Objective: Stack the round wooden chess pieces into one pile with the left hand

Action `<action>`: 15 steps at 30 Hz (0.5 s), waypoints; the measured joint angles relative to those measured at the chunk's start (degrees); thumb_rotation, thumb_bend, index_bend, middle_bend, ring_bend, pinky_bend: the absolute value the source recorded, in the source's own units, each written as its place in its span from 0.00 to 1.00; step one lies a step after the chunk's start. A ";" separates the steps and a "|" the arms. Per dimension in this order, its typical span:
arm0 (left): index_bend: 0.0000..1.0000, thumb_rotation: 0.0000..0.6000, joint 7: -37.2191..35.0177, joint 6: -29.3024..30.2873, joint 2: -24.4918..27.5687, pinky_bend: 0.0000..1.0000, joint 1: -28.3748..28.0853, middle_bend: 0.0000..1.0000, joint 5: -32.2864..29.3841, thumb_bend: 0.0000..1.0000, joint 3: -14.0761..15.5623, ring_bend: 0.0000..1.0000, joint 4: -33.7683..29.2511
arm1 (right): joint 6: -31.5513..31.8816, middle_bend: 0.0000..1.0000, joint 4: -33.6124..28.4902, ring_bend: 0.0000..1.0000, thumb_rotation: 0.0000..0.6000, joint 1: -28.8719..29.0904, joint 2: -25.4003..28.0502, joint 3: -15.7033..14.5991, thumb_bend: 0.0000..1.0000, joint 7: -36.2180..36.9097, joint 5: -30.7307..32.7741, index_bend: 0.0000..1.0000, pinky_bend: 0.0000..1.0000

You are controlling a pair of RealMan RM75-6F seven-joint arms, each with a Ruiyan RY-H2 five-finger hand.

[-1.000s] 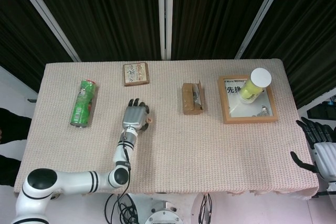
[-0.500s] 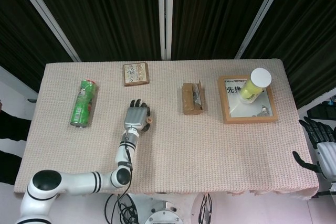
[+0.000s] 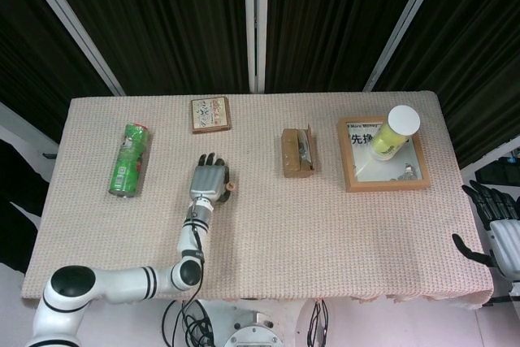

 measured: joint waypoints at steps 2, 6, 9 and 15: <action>0.51 1.00 0.19 0.10 0.09 0.00 0.09 0.20 0.03 0.29 0.00 0.00 -0.27 | -0.04 0.00 -0.02 0.00 1.00 0.01 0.00 -0.02 0.28 -0.07 -0.02 0.00 0.00; 0.52 1.00 0.15 0.45 0.37 0.00 0.42 0.20 0.25 0.29 -0.19 0.00 -0.84 | -0.15 0.00 0.01 0.00 1.00 0.05 -0.02 -0.06 0.28 -0.13 -0.07 0.00 0.00; 0.52 1.00 0.31 0.67 0.90 0.00 0.67 0.20 0.18 0.29 -0.30 0.00 -1.64 | -0.43 0.00 0.05 0.00 1.00 0.14 -0.04 -0.06 0.28 -0.18 0.06 0.00 0.00; 0.52 1.00 0.06 1.73 2.99 0.00 1.59 0.21 0.11 0.29 -0.92 0.00 -5.51 | -0.93 0.00 0.05 0.00 1.00 0.35 -0.17 -0.04 0.28 -0.61 0.27 0.00 0.00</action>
